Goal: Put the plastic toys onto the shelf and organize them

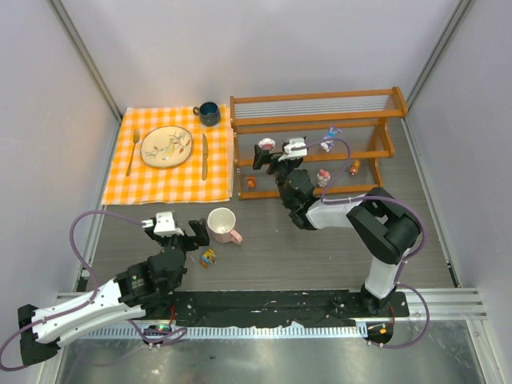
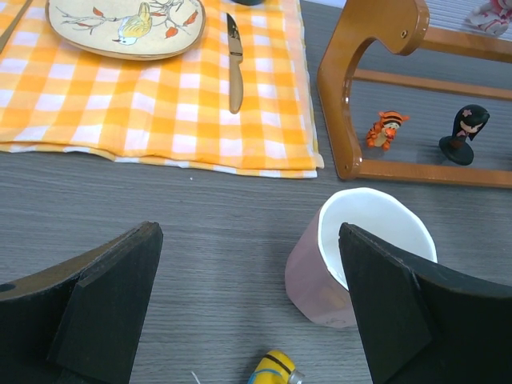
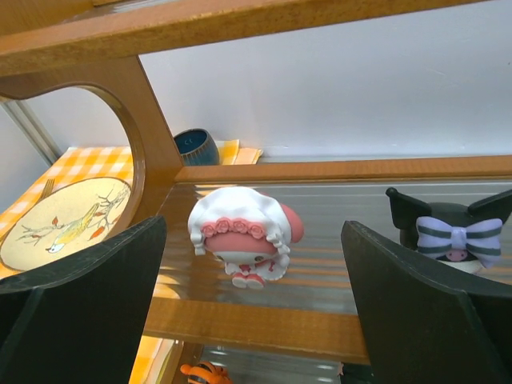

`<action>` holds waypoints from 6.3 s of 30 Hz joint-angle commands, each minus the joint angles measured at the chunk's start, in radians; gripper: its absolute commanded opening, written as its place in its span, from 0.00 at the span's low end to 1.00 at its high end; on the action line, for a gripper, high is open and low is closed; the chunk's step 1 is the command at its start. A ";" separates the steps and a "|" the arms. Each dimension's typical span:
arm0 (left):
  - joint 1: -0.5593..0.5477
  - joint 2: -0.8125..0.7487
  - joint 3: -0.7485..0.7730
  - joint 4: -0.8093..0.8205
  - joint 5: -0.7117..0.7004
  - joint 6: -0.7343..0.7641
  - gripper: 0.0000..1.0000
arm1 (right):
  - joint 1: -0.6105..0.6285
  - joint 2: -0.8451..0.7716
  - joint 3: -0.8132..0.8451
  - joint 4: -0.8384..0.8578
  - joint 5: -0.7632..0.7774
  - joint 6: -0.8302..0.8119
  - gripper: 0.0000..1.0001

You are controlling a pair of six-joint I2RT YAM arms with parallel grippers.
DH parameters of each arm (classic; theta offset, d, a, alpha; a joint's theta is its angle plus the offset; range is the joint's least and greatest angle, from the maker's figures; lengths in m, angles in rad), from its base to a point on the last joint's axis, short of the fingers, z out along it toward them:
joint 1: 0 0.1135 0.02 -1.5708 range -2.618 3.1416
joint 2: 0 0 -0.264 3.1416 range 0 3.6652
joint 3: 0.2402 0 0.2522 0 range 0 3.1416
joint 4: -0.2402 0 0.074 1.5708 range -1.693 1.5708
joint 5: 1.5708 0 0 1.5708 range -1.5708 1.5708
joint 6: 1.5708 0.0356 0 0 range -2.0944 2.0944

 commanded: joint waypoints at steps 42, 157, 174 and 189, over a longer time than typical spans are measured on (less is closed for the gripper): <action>0.008 0.189 0.221 -0.706 0.347 -0.868 0.87 | 0.531 -0.938 -0.392 -0.967 0.445 0.543 0.99; -0.001 0.142 -0.019 -0.331 0.408 -0.823 0.70 | 0.589 -1.115 -0.544 -1.078 0.448 0.694 1.00; -0.003 0.322 0.003 -0.198 0.402 -0.906 0.78 | 0.589 -1.145 -0.552 -1.111 0.457 0.708 1.00; -0.003 0.495 0.035 -0.210 0.359 -1.032 0.75 | 0.591 -1.167 -0.561 -1.128 0.457 0.728 1.00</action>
